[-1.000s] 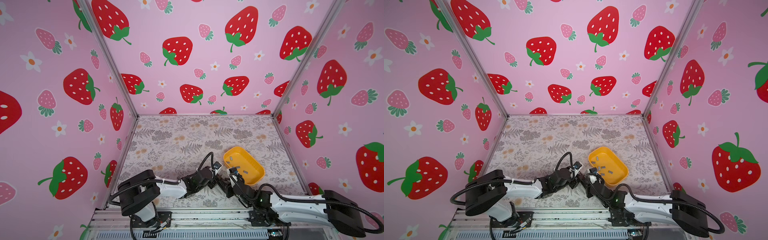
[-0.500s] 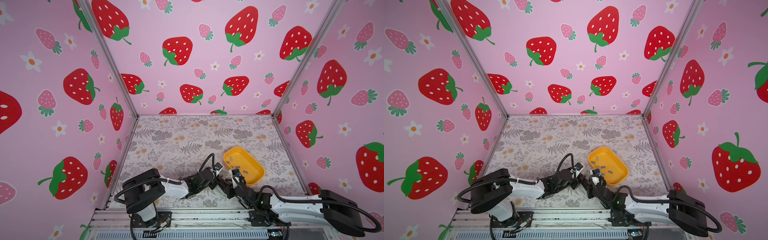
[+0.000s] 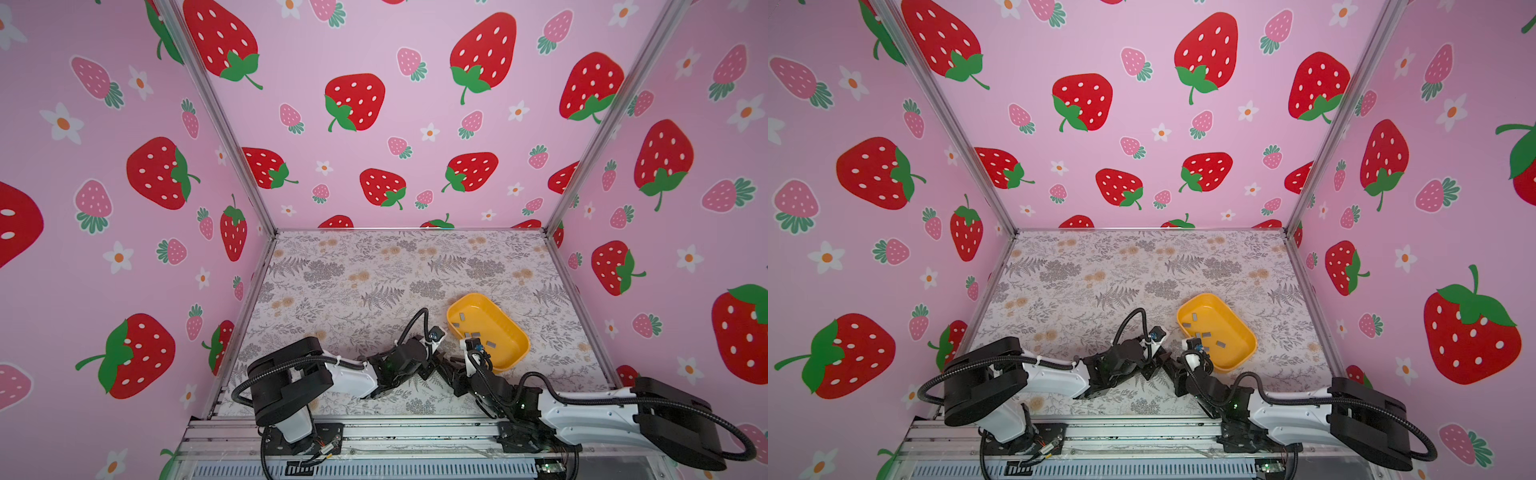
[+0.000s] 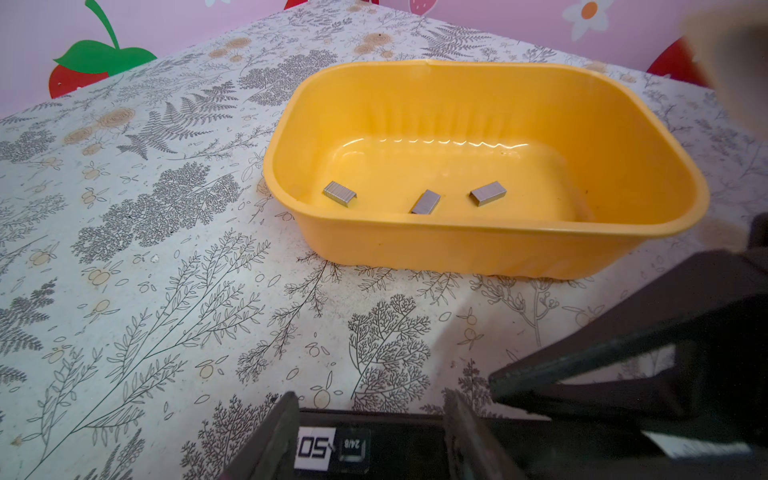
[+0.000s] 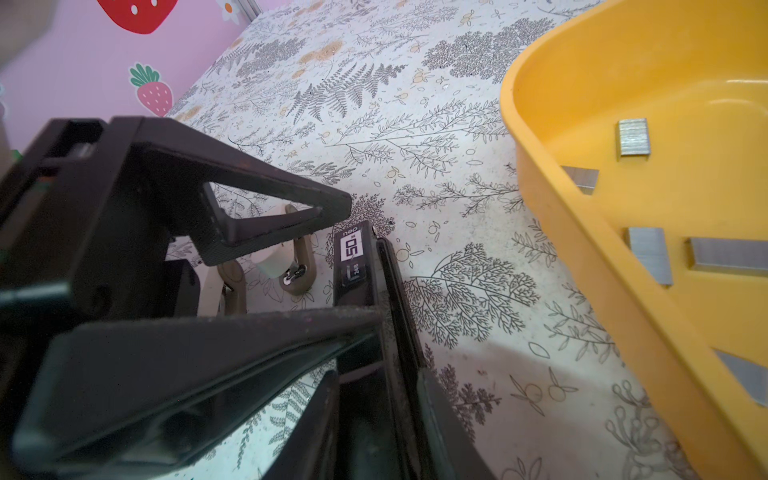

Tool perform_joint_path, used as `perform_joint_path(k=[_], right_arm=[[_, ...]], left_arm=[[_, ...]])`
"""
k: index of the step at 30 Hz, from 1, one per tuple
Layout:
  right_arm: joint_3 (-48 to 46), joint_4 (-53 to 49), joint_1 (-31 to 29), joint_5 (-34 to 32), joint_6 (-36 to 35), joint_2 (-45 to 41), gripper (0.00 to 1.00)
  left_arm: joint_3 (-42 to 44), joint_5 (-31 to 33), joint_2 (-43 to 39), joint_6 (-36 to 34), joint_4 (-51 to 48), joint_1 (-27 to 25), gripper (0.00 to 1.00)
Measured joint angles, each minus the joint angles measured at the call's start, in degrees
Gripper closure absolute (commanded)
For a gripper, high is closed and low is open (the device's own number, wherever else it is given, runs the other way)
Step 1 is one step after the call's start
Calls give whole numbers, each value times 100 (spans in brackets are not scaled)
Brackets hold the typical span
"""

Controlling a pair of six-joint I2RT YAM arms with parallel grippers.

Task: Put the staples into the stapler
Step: 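Press the black stapler's top arm down shut with both grippers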

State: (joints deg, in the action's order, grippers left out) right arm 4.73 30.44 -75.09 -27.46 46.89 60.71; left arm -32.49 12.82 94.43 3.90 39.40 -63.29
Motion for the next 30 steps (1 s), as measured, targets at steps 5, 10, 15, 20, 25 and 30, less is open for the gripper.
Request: perform_joint_path(k=[5, 10, 15, 20, 25, 30], right_arm=[[-138, 483, -125, -254, 133, 271, 68], [-160, 955, -236, -490, 260, 667, 68], [-160, 1462, -361, -723, 334, 1117, 68], [-162, 2033, -435, -929, 472, 1648, 68], [-170, 2358, -439, -1023, 492, 1915, 69], [-74, 1899, -439, -1001, 474, 1606, 67]], left_arm=[[59, 2, 157, 4, 168, 0, 43], [96, 0, 219, 7, 350, 0, 43], [114, 13, 247, -4, 422, 2, 43], [114, 90, 334, -52, 505, 11, 43], [114, 179, 468, -66, 726, 15, 44], [111, 212, 446, -70, 704, 17, 42]])
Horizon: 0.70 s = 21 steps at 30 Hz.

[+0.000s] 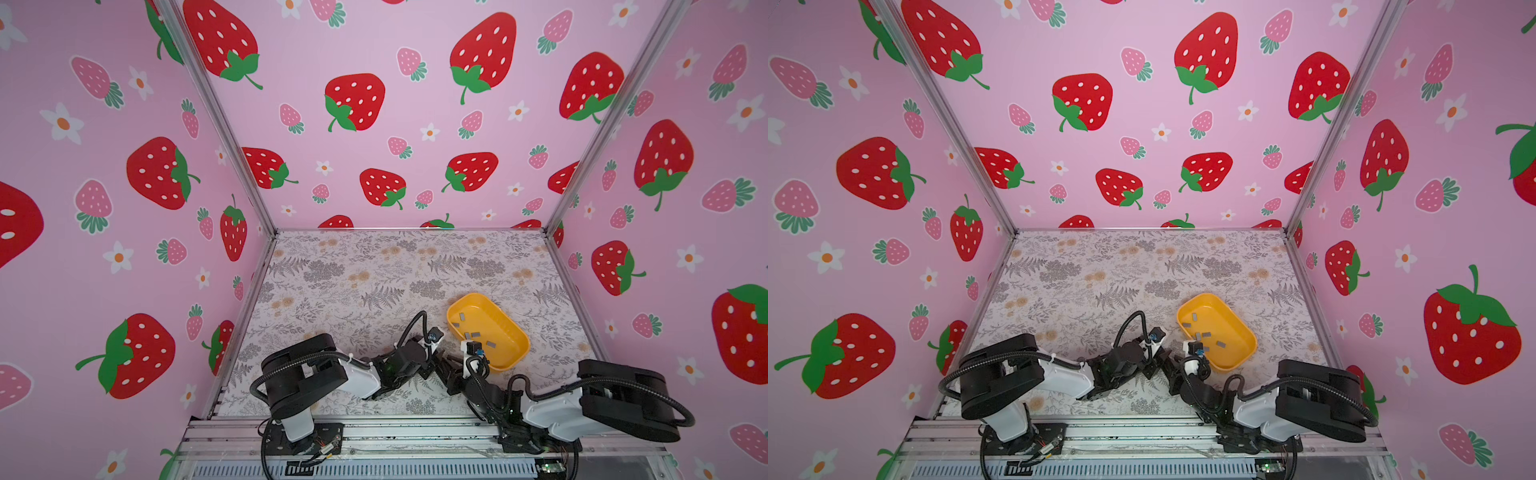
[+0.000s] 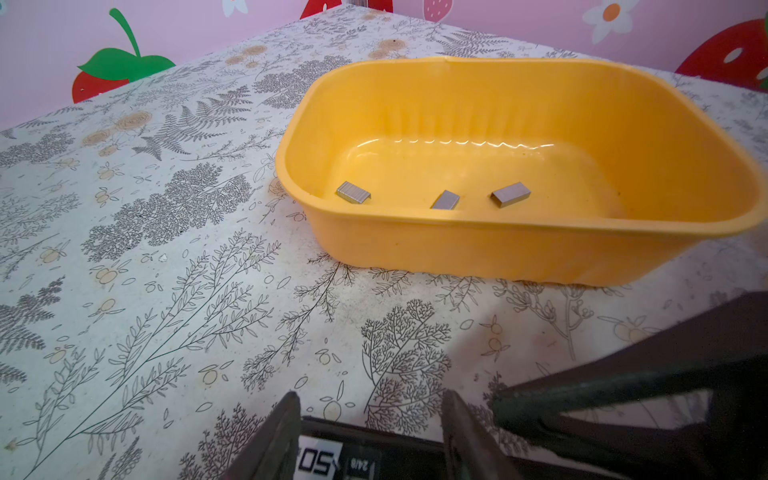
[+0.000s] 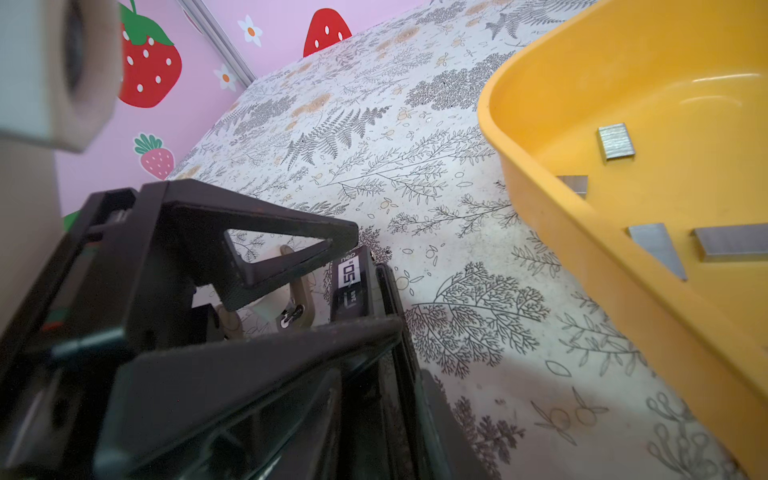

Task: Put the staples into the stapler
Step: 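Press the black stapler's top arm down shut with both grippers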

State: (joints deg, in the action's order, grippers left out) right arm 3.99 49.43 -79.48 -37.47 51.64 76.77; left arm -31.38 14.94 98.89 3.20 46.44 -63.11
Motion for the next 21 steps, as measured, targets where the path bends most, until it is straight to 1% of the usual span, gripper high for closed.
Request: perform_joint_path(k=[6, 9, 12, 15, 17, 21], right_arm=[[232, -1471, 13, 140, -111, -981, 65], [369, -2087, 33, 205, -225, -1287, 65], [505, -2457, 37, 238, -291, -1357, 65], [527, -2450, 37, 306, -308, -1270, 66], [501, -2251, 35, 315, -295, -1110, 67], [238, -1453, 4, 254, -170, -743, 68]], left_arm=[[-4, 9, -295, -42, -319, -13, 41], [-11, 9, -398, -44, -442, -11, 41], [-11, 0, -420, -42, -472, -13, 42], [-11, -57, -422, -35, -492, -13, 43], [-11, -90, -407, -20, -490, -15, 43], [7, -133, -168, 11, -267, -17, 43]])
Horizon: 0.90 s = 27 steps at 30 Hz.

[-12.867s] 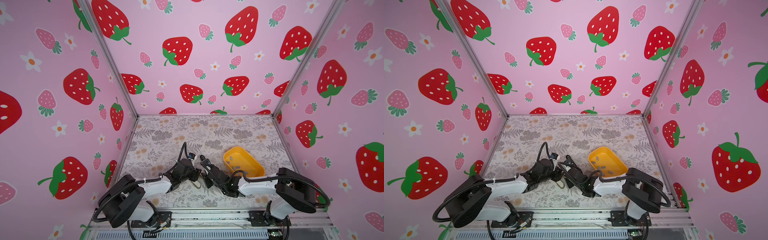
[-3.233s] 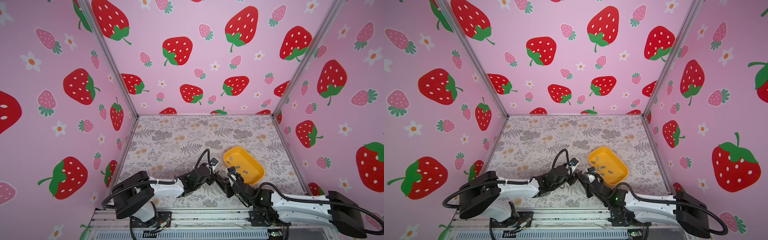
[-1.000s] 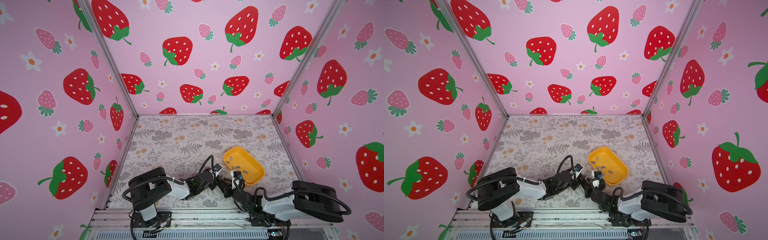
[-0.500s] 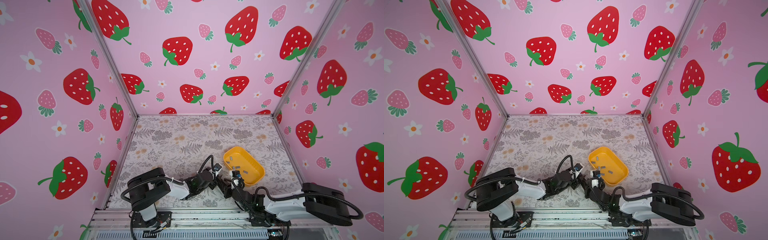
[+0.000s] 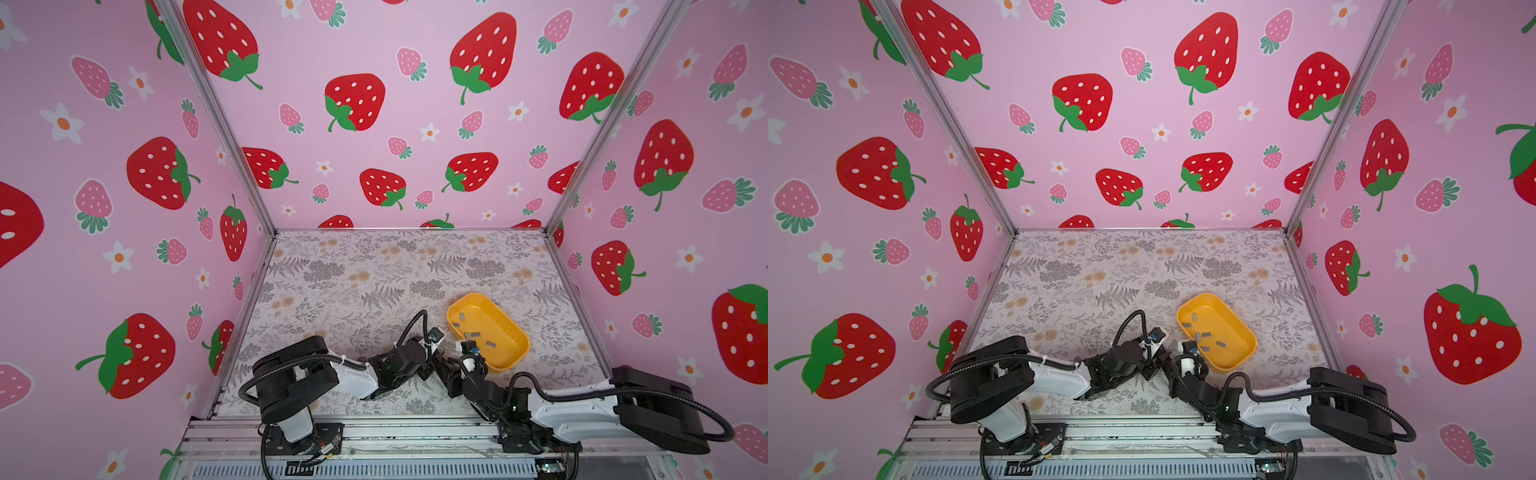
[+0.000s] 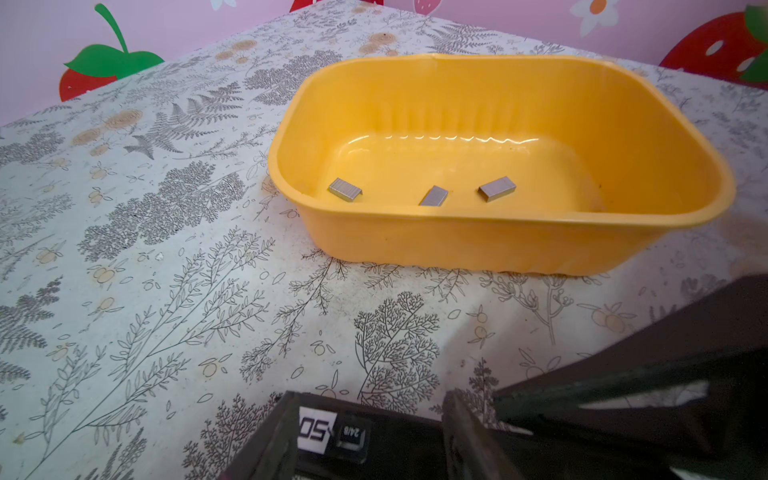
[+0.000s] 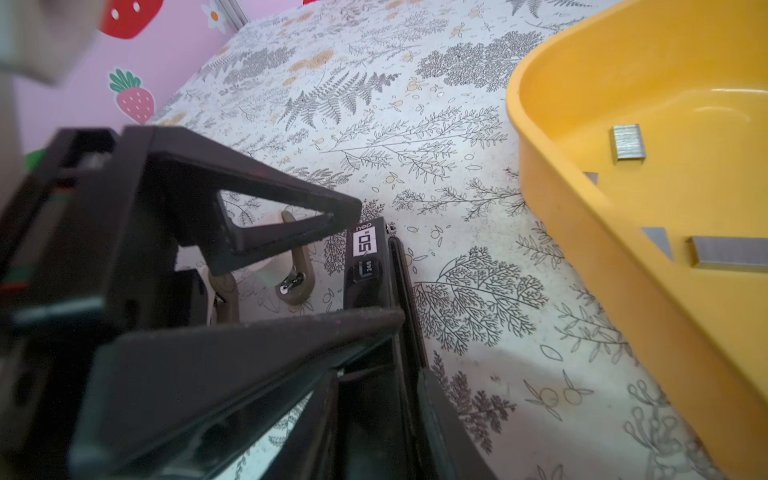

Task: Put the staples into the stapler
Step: 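Press the black stapler's top arm down shut with both grippers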

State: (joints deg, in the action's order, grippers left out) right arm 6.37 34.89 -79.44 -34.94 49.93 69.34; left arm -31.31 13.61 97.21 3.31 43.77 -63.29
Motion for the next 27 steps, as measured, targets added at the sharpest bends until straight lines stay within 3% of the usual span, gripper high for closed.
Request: perform_joint_path(k=[11, 20, 23, 27], right_arm=[[-173, 1014, -57, -249, 168, 610, 67], [-181, 2151, -275, -743, 428, 1672, 68], [-105, 2037, -291, -767, 431, 1639, 65], [232, 822, -275, -658, 348, 1054, 61]], left_arm=[[76, 83, 164, 52, 407, 7, 43], [85, 247, 413, 13, 761, 46, 44], [85, 295, 400, 13, 743, 55, 43], [79, 356, 85, -7, 284, 55, 38]])
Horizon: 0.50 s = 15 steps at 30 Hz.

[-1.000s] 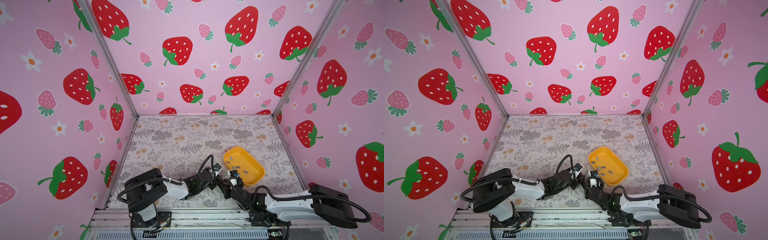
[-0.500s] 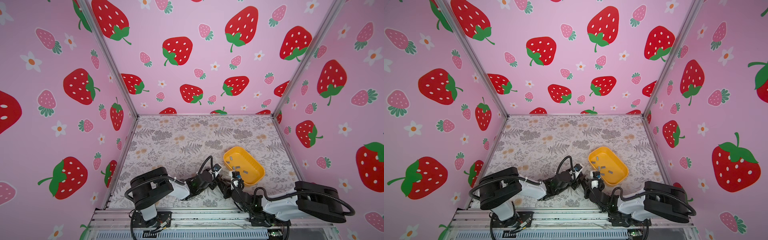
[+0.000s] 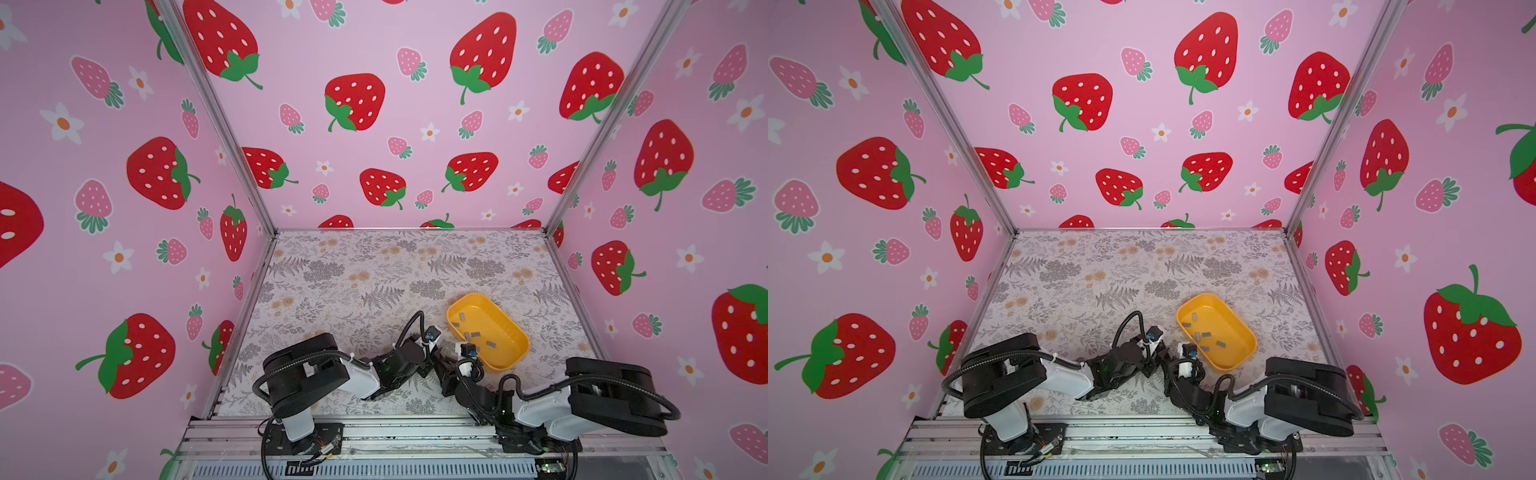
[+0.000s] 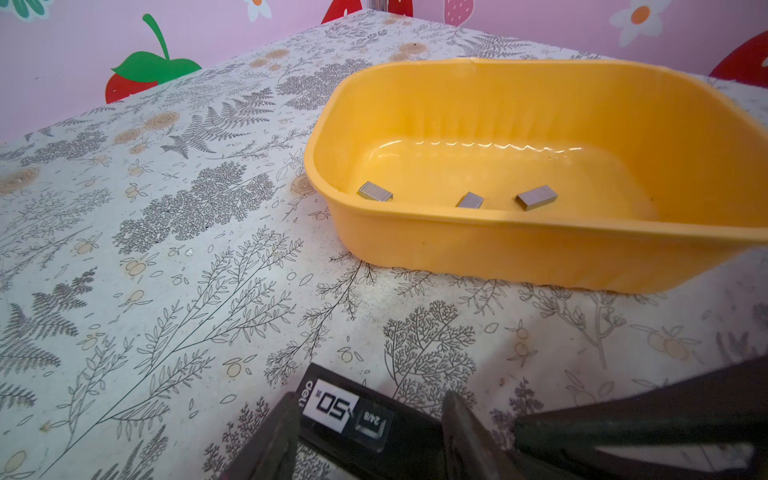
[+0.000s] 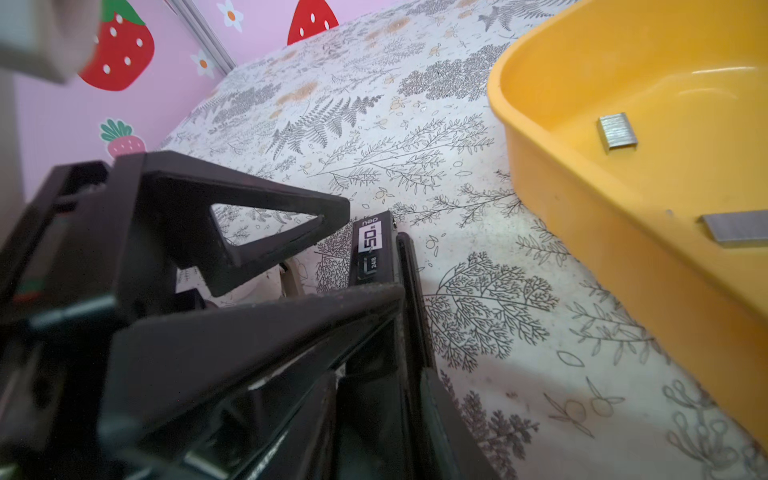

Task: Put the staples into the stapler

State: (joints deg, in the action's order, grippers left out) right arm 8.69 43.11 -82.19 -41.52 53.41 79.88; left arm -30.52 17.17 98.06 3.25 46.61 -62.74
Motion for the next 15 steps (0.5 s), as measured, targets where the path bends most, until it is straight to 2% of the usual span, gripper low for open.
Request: perform_joint_path(k=[6, 9, 11, 13, 15], right_arm=[[476, -2284, 463, 369, -291, -1174, 60], [857, -3165, 675, 393, -498, -1670, 55], [1252, -3696, 837, 404, -658, -1926, 49], [1729, -4140, 1034, 420, -855, -2124, 32], [2212, -4454, 1300, 476, -1161, -2306, 17]], left_arm=[[-376, 37, -973, -4, -1095, 72, 33], [-599, 107, -1580, 15, -1593, 240, 28], [-756, 105, -2028, 109, -2002, 476, 20], [-988, 72, -2455, 293, -2529, 892, 6], [-1228, 164, -2813, 507, -2979, 1394, 1]])
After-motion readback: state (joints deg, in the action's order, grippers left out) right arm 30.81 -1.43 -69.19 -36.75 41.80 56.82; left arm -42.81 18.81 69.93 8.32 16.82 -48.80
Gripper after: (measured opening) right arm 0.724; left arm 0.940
